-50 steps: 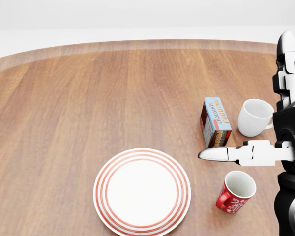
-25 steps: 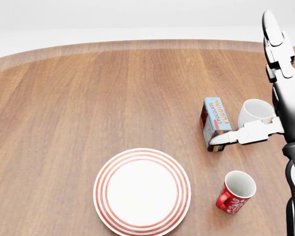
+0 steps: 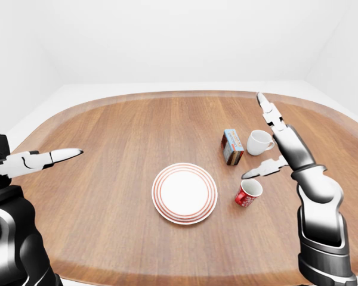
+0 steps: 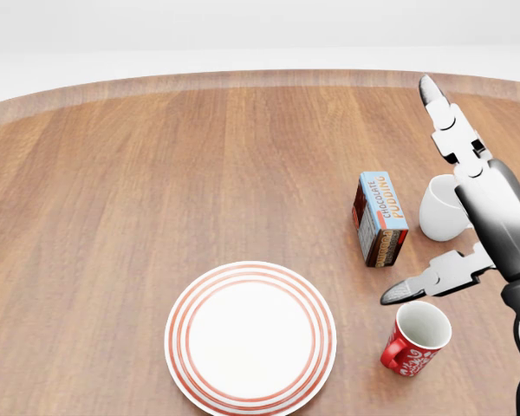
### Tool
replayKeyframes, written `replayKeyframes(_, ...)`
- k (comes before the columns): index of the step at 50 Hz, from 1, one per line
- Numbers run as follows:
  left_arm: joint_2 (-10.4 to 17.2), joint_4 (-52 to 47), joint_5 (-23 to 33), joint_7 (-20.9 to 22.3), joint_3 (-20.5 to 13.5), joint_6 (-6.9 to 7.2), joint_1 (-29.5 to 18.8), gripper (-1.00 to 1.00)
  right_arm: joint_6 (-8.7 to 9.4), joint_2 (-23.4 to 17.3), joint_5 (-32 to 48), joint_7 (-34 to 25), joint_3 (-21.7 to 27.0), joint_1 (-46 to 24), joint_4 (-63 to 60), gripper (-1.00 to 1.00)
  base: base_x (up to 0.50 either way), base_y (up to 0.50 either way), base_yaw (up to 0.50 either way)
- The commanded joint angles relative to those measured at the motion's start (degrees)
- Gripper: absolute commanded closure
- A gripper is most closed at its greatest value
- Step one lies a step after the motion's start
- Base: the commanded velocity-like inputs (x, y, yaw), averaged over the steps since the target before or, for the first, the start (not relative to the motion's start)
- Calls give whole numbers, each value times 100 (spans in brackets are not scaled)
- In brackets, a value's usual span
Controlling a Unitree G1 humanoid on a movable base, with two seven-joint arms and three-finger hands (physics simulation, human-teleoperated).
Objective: Pick up the red mug and put it on the plate
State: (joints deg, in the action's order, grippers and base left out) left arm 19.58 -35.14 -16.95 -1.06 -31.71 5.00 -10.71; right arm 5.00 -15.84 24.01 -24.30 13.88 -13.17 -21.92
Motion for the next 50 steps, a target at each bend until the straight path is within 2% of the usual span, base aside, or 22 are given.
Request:
replayKeyframes(1,29,-3,-45,-19,-19,0,-32,-100,0,37,508,-652,101,379,-272,-100,0,0,0)
replayKeyframes(6,37,-19,-51,-32,-5,0,-38,-100,0,70,580,-768,202,517,-147,-100,0,0,0)
replayKeyframes(15,27,-16,-54,-16,-36,0,4,-100,0,155,712,-635,244,959,602,-100,0,0,0)
replayKeyframes(29,-24,11,-21,0,-17,0,45,-100,0,181,942,-749,369,1183,725,-100,0,0,0)
replayKeyframes(46,-46,1,-1,2,2,0,54,-100,0,54,1364,-519,250,1054,1611,-100,0,0,0)
replayKeyframes(50,-49,-23,0,-1,10,0,51,-100,0,65,1536,-461,102,1008,1784,-100,0,0,0)
